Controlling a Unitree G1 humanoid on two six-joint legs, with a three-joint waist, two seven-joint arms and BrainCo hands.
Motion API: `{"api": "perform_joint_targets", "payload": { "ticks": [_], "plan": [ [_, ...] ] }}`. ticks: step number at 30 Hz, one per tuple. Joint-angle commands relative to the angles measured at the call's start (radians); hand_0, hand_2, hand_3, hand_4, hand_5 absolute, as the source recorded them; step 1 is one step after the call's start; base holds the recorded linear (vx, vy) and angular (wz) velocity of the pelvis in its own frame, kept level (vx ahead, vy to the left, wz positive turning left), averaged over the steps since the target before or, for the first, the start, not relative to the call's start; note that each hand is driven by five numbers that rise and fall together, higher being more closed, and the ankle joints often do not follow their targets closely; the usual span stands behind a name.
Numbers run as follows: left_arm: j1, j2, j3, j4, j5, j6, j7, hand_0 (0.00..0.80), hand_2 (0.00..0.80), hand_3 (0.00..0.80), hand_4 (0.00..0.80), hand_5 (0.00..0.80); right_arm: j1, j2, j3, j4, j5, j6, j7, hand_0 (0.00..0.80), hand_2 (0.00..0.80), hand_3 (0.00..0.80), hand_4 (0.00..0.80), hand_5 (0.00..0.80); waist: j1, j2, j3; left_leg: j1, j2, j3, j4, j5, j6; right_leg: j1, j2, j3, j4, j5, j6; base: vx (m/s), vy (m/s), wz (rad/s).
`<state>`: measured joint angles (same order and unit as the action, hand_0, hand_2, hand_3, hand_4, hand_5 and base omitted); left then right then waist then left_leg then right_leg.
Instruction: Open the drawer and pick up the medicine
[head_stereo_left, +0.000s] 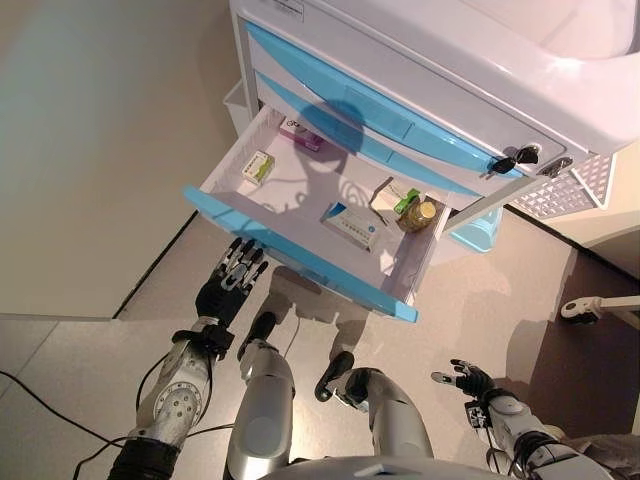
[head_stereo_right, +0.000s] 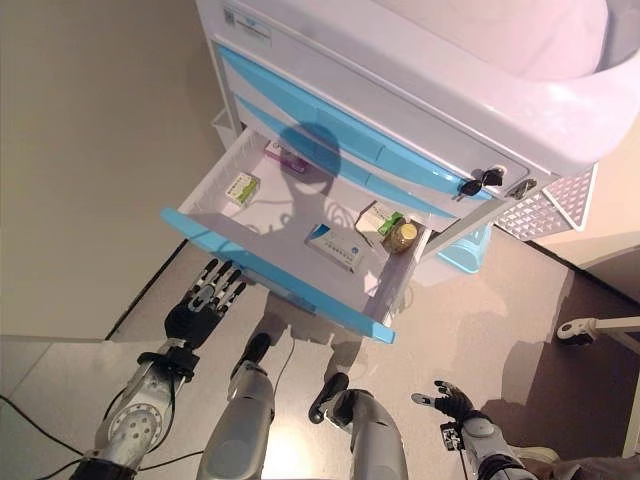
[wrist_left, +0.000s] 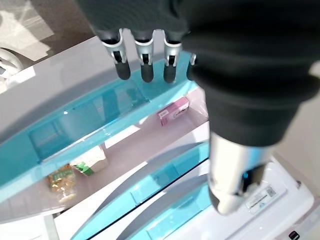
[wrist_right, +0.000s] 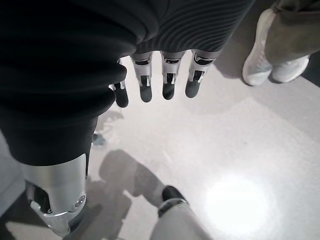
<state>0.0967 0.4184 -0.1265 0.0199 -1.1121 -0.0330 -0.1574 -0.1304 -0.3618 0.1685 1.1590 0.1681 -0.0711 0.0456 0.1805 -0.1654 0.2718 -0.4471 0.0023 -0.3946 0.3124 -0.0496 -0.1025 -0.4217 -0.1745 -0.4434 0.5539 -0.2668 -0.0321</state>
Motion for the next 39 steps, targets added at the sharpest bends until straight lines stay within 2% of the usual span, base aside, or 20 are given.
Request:
{"api": "perform_joint_targets", "payload": {
  "ticks": [1,9,17,26,32,39],
  "plan": [
    [0.011,0.0,0.025,-0.1,0.073,-0.039,-0.024,0.0,0.0,0.0,0.0,0.0,0.031,-0.048,-0.001,0.027,-0.003,0.016,-0.012,0.0,0.0,0.0,0.0,0.0,-0.024,0.015,-0.059,-0.016,-0.068,0.017,-0.077,0.116,0.067,0.088,0.069,0.006,-0.123,0.127,0.078,0.119,0.109,-0.1],
    [-0.011,-0.025,0.018,-0.077,0.152,-0.045,-0.027,0.0,0.0,0.0,0.0,0.0,0.04,-0.034,-0.04,0.084,-0.014,0.037,-0.005,0.0,0.0,0.0,0.0,0.0,-0.05,0.081,-0.144,0.18,-0.057,0.052,-0.193,0.134,0.07,0.284,0.071,0.018,-0.281,0.167,0.1,0.083,0.087,-0.09],
    [0.046,-0.052,0.061,0.082,0.281,-0.028,-0.024,0.0,0.0,0.0,0.0,0.0,0.061,-0.015,-0.066,0.128,-0.025,0.057,0.013,0.0,0.0,0.0,0.0,0.0,-0.067,0.106,-0.25,0.314,-0.051,0.099,-0.3,0.134,0.074,0.407,0.091,0.065,-0.452,0.211,0.129,0.061,0.065,-0.23],
    [0.064,-0.076,0.159,0.468,0.567,-0.052,0.091,0.0,0.0,0.0,0.0,0.0,0.073,-0.003,-0.091,0.128,-0.008,0.052,0.003,0.0,0.0,0.0,0.0,0.0,-0.08,0.11,-0.305,0.377,-0.047,0.149,-0.345,0.125,0.08,0.456,0.09,0.134,-0.535,0.25,0.14,0.006,0.058,-0.22],
    [0.028,-0.082,0.243,0.813,0.713,-0.067,0.222,0.0,0.0,0.0,0.0,0.0,0.065,-0.002,-0.097,0.05,0.05,0.02,-0.036,0.0,0.0,0.0,0.0,0.0,-0.097,0.11,-0.315,0.401,-0.037,0.2,-0.365,0.118,0.082,0.45,0.085,0.189,-0.571,0.285,0.15,0.0,0.051,-0.25],
    [0.004,-0.05,0.233,1.146,0.9,-0.036,0.255,0.0,0.0,0.0,0.0,0.0,0.065,-0.01,-0.1,-0.023,0.098,-0.01,-0.047,0.0,0.0,0.0,0.0,0.0,-0.127,0.113,-0.309,0.424,-0.034,0.252,-0.379,0.109,0.089,0.441,0.078,0.242,-0.578,0.308,0.16,0.025,0.053,-0.29]
  ]
}}
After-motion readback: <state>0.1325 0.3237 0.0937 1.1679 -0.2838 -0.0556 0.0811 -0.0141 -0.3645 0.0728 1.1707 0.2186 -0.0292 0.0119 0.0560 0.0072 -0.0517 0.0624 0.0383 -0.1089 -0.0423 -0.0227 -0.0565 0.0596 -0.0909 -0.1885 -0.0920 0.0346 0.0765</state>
